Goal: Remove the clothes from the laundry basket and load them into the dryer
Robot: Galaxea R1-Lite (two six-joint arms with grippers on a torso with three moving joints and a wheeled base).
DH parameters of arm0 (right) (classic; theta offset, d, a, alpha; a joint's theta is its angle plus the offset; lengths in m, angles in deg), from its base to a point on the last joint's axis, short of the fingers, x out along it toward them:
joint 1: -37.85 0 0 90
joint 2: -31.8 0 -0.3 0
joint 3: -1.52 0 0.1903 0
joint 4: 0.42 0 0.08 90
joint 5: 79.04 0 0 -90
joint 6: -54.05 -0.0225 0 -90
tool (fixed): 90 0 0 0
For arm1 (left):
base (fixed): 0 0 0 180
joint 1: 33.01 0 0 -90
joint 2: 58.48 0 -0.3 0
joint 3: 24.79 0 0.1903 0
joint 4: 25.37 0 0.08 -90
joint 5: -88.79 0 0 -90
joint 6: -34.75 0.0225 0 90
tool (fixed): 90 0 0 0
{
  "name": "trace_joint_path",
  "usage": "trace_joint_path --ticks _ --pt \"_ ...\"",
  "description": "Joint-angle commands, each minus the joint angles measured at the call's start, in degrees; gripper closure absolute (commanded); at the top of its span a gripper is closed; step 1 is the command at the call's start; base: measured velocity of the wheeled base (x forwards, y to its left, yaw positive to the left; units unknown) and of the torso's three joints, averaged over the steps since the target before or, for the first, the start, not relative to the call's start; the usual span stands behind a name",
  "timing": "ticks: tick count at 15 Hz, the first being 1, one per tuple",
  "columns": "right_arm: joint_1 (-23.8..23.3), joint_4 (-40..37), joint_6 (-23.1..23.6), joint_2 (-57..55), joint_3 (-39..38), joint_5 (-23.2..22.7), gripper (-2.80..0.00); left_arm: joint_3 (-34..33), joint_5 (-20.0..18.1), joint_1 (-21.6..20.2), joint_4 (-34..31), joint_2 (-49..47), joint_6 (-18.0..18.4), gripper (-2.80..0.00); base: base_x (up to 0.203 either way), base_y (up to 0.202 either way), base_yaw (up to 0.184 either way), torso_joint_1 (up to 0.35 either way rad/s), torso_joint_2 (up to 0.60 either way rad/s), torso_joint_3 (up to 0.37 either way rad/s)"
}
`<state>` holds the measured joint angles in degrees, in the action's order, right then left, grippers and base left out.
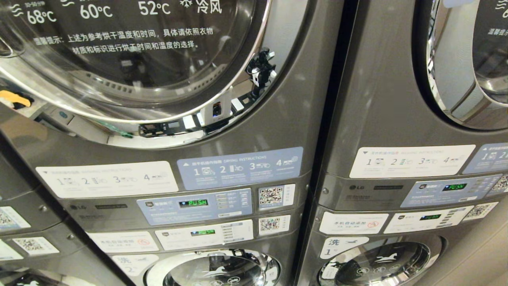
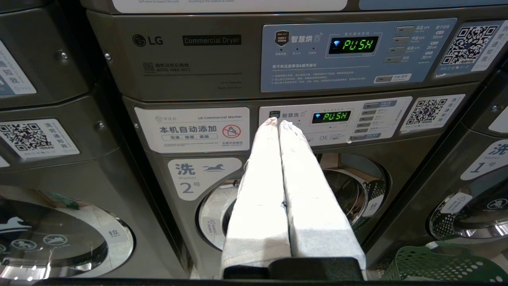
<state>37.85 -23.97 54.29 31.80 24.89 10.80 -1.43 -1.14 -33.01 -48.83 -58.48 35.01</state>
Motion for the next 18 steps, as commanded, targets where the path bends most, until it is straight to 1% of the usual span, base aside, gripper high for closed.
trace_joint_path --ticks 1,18 --pt "0.0 0.0 0.0 0.0 0.0 0.0 0.0 -0.1 0.0 0.0 0.0 0.0 0.0 0.0 0.0 0.0 0.0 0.0 0.0 0.0" --pt "0.0 0.0 0.0 0.0 0.0 -0.1 0.0 -0.1 0.0 0.0 0.0 0.0 0.0 0.0 0.0 0.0 0.0 0.0 0.0 0.0"
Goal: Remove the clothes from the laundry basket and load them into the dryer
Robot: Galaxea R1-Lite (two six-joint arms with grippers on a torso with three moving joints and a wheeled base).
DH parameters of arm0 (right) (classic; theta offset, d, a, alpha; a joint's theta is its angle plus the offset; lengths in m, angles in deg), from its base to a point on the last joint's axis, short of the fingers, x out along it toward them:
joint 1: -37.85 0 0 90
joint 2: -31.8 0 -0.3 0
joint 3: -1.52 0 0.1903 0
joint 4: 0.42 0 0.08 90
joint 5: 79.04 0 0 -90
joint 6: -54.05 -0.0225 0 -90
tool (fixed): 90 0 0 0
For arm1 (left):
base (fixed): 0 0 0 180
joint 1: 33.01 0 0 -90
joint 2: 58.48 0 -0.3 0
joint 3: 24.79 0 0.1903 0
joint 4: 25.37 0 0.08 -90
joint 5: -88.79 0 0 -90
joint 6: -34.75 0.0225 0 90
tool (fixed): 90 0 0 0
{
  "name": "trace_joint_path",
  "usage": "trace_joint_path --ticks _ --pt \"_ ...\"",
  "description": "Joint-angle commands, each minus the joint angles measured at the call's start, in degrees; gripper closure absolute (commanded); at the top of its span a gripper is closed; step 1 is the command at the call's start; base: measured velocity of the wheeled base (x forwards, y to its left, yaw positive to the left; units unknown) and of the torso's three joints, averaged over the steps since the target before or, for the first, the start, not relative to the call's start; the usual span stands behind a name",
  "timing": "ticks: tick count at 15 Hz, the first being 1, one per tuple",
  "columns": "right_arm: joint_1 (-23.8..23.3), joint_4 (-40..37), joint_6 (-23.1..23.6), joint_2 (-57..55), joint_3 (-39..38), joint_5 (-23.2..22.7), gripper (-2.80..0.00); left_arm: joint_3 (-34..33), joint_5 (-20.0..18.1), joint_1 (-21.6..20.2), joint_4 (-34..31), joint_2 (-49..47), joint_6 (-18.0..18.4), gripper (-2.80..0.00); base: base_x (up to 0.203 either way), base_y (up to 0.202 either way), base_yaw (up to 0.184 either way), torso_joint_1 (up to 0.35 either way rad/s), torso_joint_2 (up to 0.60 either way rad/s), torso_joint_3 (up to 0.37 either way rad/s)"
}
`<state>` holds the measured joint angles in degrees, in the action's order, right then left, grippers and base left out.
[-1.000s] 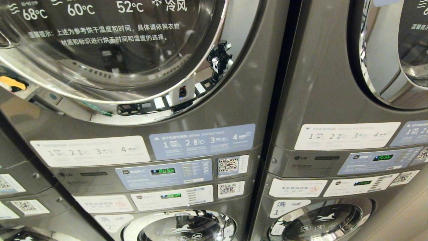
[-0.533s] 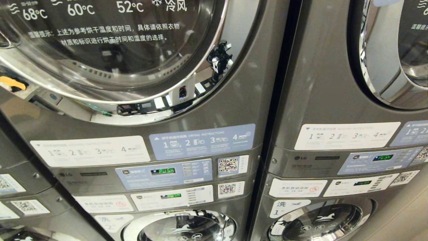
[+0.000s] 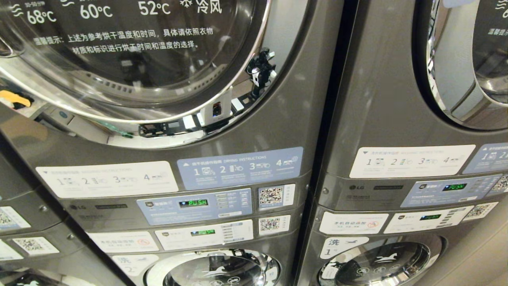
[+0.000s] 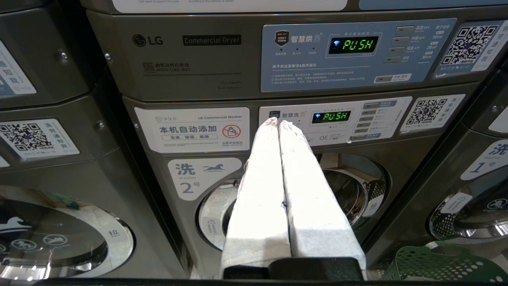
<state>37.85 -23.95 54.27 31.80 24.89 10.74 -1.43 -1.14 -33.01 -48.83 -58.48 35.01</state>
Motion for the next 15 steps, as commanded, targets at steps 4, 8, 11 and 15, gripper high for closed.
trace_joint_path --ticks 4,8,11,15 --pt "0.0 0.0 0.0 -0.1 0.0 0.0 0.0 -0.1 0.0 0.0 0.0 0.0 0.0 0.0 0.0 0.0 0.0 0.0 0.0 0.0" --pt "0.0 0.0 0.0 0.0 0.0 0.0 0.0 -0.1 0.1 0.0 0.0 0.0 0.0 0.0 0.0 0.0 0.0 0.0 0.0 0.0" --pt "0.0 0.0 0.0 0.0 0.0 0.0 0.0 -0.1 0.0 0.0 0.0 0.0 0.0 0.0 0.0 0.0 0.0 0.0 0.0 0.0" --pt "0.0 0.0 0.0 0.0 0.0 0.0 0.0 -0.1 0.0 0.0 0.0 -0.1 0.0 0.0 0.0 0.0 0.0 0.0 0.0 0.0"
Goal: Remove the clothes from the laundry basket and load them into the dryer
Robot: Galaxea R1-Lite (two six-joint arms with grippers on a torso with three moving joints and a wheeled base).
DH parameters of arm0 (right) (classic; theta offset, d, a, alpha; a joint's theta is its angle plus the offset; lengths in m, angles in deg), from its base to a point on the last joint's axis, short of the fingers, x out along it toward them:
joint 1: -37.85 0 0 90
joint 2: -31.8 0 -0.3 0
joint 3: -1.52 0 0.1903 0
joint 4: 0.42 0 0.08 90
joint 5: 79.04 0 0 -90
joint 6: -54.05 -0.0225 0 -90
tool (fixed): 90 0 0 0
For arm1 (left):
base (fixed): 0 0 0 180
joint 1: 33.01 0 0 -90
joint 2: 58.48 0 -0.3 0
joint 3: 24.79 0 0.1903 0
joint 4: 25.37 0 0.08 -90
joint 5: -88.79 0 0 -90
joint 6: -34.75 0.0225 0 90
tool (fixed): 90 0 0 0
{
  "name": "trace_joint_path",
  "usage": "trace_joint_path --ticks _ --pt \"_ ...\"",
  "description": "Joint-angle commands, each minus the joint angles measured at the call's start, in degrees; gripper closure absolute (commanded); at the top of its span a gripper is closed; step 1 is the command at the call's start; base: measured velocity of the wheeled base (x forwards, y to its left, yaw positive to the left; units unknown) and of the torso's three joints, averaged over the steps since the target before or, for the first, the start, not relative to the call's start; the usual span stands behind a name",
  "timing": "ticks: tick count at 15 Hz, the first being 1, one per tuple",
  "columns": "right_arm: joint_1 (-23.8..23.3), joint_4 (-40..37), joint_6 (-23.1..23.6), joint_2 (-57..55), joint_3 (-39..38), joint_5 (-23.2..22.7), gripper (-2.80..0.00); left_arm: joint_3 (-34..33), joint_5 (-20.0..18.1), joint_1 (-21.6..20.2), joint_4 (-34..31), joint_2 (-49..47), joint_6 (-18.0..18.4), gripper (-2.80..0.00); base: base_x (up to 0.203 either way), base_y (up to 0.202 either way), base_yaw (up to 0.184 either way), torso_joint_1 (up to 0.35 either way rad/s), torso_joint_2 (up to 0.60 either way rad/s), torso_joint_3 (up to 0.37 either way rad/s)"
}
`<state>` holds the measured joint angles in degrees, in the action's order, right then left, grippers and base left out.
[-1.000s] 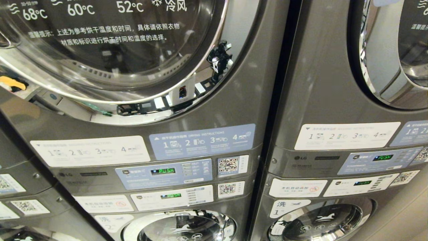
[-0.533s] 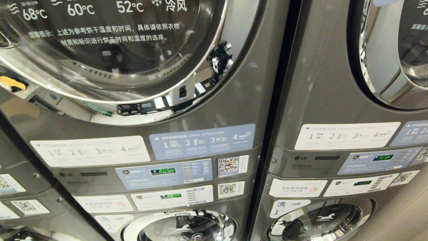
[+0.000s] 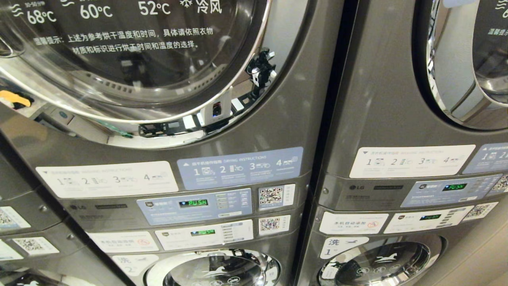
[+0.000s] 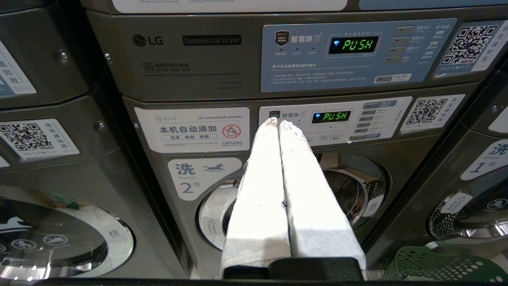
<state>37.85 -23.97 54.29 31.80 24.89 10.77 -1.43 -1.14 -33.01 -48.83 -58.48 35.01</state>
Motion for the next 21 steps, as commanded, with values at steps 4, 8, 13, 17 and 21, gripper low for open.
trace_joint_path --ticks 4,8,13,17,21 --pt "0.0 0.0 0.0 0.0 0.0 0.0 0.0 -0.1 0.0 0.0 0.0 0.0 0.0 0.0 0.0 0.0 0.0 0.0 0.0 0.0" --pt "0.0 0.0 0.0 0.0 0.0 0.0 0.0 -0.1 0.0 0.0 0.0 0.0 0.0 0.0 0.0 0.0 0.0 0.0 0.0 0.0" --pt "0.0 0.0 0.0 0.0 0.0 0.0 0.0 -0.1 0.0 0.0 0.0 0.0 0.0 0.0 0.0 0.0 0.0 0.0 0.0 0.0" --pt "0.0 0.0 0.0 0.0 0.0 0.0 0.0 -0.1 0.0 0.0 0.0 0.0 0.0 0.0 0.0 0.0 0.0 0.0 0.0 0.0" --pt "0.0 0.0 0.0 0.0 0.0 0.0 0.0 -0.1 0.0 0.0 0.0 0.0 0.0 0.0 0.0 0.0 0.0 0.0 0.0 0.0"
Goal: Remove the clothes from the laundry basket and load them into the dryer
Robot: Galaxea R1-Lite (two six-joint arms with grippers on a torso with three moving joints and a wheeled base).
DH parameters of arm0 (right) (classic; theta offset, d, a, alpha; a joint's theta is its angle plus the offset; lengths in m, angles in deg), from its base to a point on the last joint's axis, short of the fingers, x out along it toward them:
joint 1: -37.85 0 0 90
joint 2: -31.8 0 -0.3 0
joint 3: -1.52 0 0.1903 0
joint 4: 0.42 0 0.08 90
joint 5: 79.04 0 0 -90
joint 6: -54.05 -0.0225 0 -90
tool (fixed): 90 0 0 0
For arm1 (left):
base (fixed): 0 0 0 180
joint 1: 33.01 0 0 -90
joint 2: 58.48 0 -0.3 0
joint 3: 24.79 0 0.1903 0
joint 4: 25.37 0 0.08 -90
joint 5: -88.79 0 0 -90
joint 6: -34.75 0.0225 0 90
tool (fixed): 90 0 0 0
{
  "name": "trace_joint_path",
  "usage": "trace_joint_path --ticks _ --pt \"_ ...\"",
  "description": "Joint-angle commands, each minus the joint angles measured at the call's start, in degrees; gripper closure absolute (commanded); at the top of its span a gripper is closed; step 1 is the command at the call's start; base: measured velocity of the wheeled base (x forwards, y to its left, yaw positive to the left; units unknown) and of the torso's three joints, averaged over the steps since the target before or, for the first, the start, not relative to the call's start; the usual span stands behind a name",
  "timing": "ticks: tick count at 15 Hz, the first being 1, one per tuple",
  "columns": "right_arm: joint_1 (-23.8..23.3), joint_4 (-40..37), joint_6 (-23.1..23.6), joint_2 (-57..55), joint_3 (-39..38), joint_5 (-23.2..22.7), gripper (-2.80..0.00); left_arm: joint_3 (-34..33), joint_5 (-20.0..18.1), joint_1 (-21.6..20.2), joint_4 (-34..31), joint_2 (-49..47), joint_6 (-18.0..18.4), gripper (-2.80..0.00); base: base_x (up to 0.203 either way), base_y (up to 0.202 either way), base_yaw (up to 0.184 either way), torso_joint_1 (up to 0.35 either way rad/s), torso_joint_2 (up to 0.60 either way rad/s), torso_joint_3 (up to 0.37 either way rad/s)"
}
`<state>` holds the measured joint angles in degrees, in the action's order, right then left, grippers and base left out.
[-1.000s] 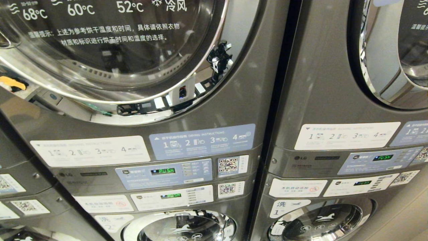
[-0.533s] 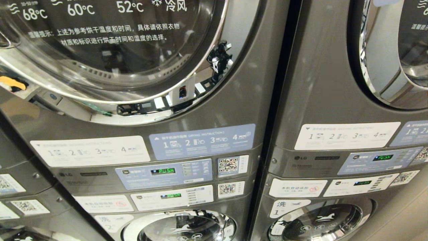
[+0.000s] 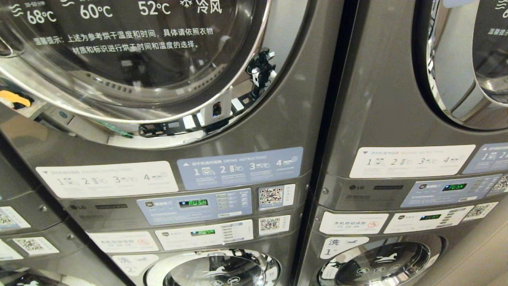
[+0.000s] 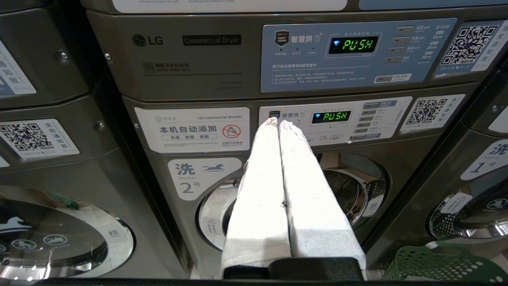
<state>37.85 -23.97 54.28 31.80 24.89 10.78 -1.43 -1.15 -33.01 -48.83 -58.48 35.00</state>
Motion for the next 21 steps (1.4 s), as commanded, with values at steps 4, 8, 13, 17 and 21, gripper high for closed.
trace_joint_path --ticks 4,8,13,17,21 --pt "0.0 0.0 0.0 0.0 0.0 0.0 0.0 -0.1 0.0 0.0 0.0 0.0 0.0 0.0 0.0 0.0 0.0 0.0 0.0 0.0" --pt "0.0 0.0 0.0 0.0 0.0 0.0 0.0 -0.1 0.0 0.0 0.0 0.0 0.0 0.0 0.0 0.0 0.0 0.0 0.0 0.0" --pt "0.0 0.0 0.0 0.0 0.0 0.0 0.0 -0.1 0.0 0.0 0.0 -0.1 0.0 0.0 0.0 0.0 0.0 0.0 0.0 0.0" --pt "0.0 0.0 0.0 0.0 0.0 0.0 0.0 -0.1 0.0 0.0 0.0 0.0 0.0 0.0 0.0 0.0 0.0 0.0 0.0 0.0" --pt "0.0 0.0 0.0 0.0 0.0 0.0 0.0 -0.1 0.0 0.0 0.0 0.0 0.0 0.0 0.0 0.0 0.0 0.0 0.0 0.0"
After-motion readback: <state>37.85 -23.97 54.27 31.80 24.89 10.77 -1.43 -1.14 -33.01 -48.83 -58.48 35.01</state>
